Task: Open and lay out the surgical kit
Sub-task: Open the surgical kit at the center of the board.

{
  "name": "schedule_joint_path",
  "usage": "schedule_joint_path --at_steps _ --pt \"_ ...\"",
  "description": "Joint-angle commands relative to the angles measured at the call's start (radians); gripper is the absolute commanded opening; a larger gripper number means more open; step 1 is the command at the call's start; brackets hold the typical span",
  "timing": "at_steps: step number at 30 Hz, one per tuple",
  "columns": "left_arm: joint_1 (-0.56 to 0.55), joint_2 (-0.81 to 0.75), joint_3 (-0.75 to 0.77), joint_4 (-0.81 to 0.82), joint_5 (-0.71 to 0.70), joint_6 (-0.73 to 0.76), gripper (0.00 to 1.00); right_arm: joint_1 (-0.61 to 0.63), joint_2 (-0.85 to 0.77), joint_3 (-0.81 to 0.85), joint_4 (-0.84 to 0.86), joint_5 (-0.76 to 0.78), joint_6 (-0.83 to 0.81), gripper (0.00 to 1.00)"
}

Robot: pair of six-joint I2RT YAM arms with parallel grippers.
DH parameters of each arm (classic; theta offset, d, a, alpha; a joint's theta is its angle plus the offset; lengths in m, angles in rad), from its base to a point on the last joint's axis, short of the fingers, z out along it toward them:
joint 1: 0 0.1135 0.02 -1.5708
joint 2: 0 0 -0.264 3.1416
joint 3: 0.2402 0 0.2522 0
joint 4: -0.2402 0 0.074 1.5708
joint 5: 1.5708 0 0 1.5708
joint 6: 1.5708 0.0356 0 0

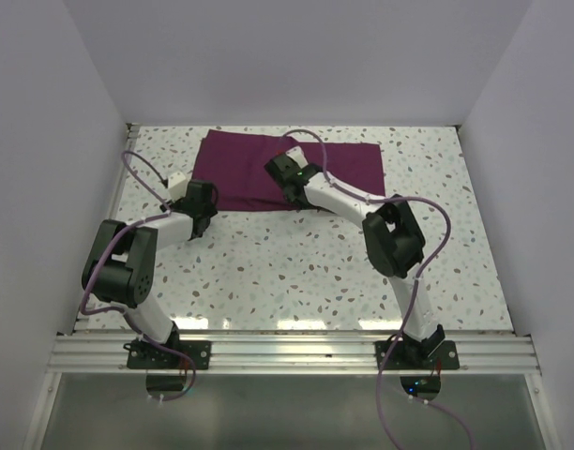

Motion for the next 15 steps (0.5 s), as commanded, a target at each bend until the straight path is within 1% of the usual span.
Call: schedule_joint_path --at_steps 1,3,5,6,7,9,10,12,13,15 --pt "0.001 -0.083 0.049 -0.077 -0.037 -0.045 0.81 0.007 -0.115 0.068 -0.032 -0.006 0.013 0.0" --pt "0.001 -0.134 0.081 -0.114 -0.025 -0.043 0.81 0.015 -0.176 0.072 -0.061 -0.02 0.017 0.0" --pt "-0.001 -0.231 0.104 -0.179 -0.027 -0.032 0.81 0.032 -0.22 0.052 -0.08 -0.03 0.029 0.0" --pt "-0.002 -0.264 0.13 -0.197 -0.029 -0.025 0.81 0.041 -0.283 0.037 -0.095 -0.03 0.034 0.0" --pt "-0.002 -0.328 0.145 -0.234 -0.028 -0.005 0.81 0.064 -0.312 -0.01 -0.1 -0.027 0.043 0.0" --pt "-0.002 -0.386 0.193 -0.268 -0.018 0.018 0.81 0.091 -0.392 -0.069 -0.122 -0.019 0.06 0.0" --pt "-0.002 -0.431 0.21 -0.309 -0.018 0.032 0.81 0.123 -0.485 -0.143 -0.13 -0.011 0.089 0.0" --pt "-0.002 -0.473 0.251 -0.349 -0.015 0.041 0.82 0.157 -0.591 -0.234 -0.156 0.001 0.158 0.0" --pt "-0.004 -0.504 0.264 -0.384 -0.014 0.046 0.81 0.192 -0.725 -0.335 -0.17 0.006 0.193 0.0" --pt "-0.004 -0.535 0.287 -0.422 -0.011 0.046 0.81 0.223 -0.881 -0.446 -0.202 0.007 0.268 0.0"
